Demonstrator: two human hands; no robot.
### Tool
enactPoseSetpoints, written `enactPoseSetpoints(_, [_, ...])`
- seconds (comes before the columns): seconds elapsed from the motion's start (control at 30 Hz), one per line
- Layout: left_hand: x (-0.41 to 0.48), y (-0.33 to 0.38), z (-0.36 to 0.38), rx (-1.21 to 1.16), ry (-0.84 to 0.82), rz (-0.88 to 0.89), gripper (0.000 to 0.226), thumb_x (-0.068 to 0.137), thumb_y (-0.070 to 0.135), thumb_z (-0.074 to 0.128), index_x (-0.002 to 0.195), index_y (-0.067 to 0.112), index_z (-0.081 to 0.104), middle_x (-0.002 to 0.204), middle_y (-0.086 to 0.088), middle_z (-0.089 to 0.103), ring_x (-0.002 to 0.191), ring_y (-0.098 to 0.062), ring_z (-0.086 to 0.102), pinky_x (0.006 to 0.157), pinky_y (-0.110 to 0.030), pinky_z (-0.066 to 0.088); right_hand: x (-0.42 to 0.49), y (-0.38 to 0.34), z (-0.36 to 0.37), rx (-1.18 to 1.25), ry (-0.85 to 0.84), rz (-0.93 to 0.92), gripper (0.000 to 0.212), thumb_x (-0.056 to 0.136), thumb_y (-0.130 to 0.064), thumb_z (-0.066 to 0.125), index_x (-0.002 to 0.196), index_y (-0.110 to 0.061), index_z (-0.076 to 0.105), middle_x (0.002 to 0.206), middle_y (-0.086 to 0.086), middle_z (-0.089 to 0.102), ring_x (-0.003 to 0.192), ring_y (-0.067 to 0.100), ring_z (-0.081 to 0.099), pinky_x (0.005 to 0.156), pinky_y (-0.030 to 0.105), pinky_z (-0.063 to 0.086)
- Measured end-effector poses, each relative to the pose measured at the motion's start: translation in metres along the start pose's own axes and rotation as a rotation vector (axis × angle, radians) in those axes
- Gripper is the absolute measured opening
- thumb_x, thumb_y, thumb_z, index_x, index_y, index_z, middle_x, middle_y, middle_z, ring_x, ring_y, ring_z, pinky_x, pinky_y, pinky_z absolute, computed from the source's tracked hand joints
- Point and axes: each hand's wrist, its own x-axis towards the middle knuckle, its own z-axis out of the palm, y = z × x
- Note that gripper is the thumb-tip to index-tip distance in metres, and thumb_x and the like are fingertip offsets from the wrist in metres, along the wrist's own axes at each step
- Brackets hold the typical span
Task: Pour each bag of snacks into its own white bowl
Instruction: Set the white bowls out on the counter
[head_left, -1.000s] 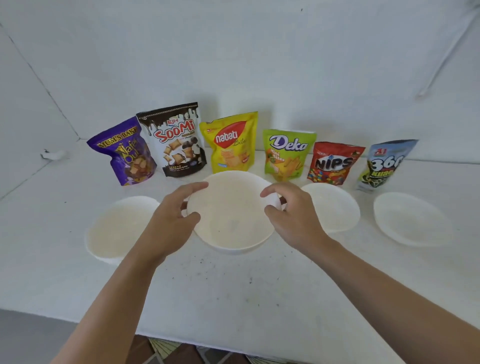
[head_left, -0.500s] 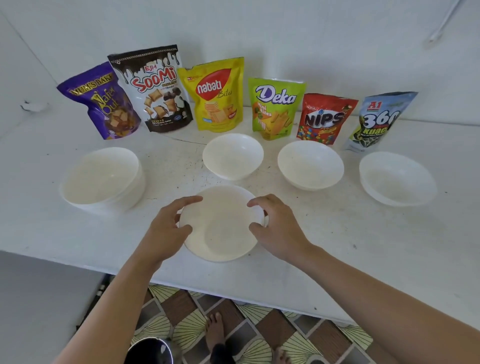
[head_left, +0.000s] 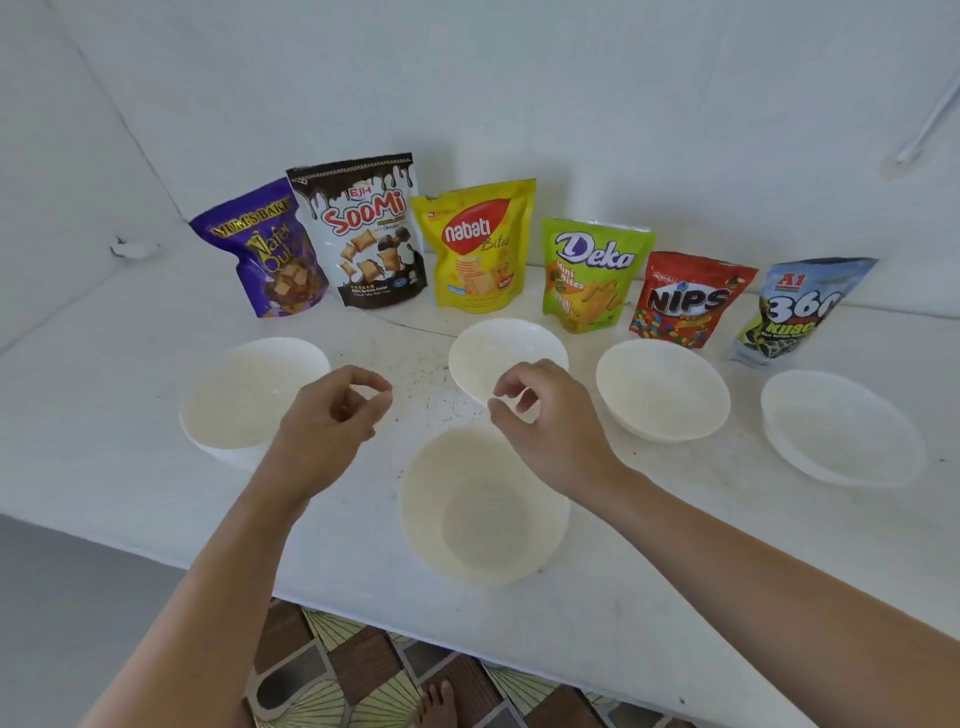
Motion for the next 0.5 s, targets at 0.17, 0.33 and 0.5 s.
enactPoseSetpoints(0.17, [0.022,0.003,-0.058,-0.047,0.207,0.011,0.013,0.1,0.034,0.061,0.089,0.027,0.064,0.062,-0.007,0.051,0.065,-0.02,0.048,0.067,-0.033,0.04,0.053,-0.061,0.03,0.111,0.03,-0.102,0.007,0.088,-0.021,0.068,0.088,-0.019,0.061,0.081,-0.002,0.064,0.067,0.013,0.057,0.063,0.029,0.049])
enactPoseSetpoints(0.33, [0.033,-0.032,-0.111,0.063,0.402,-0.011,0.007,0.093,0.025,0.069,0.088,0.026,0.065,0.069,0.0,0.057,0.067,-0.016,0.053,0.066,-0.031,0.043,0.091,-0.102,0.091,0.07,-0.033,-0.206,0.006,0.088,-0.021,0.067,0.09,-0.019,0.061,0.088,-0.002,0.059,0.08,0.014,0.055,0.068,0.027,0.048])
enactPoseSetpoints(0.5, [0.046,-0.083,-0.146,0.259,0.35,-0.161,0.025,0.089,0.027,0.073,0.111,0.029,0.062,0.109,-0.005,0.054,0.097,-0.018,0.058,0.084,-0.028,0.042,0.111,-0.113,0.157,-0.069,-0.226,-0.092,0.026,0.089,-0.026,0.066,0.115,-0.023,0.063,0.118,0.003,0.053,0.115,0.021,0.047,0.085,0.028,0.038])
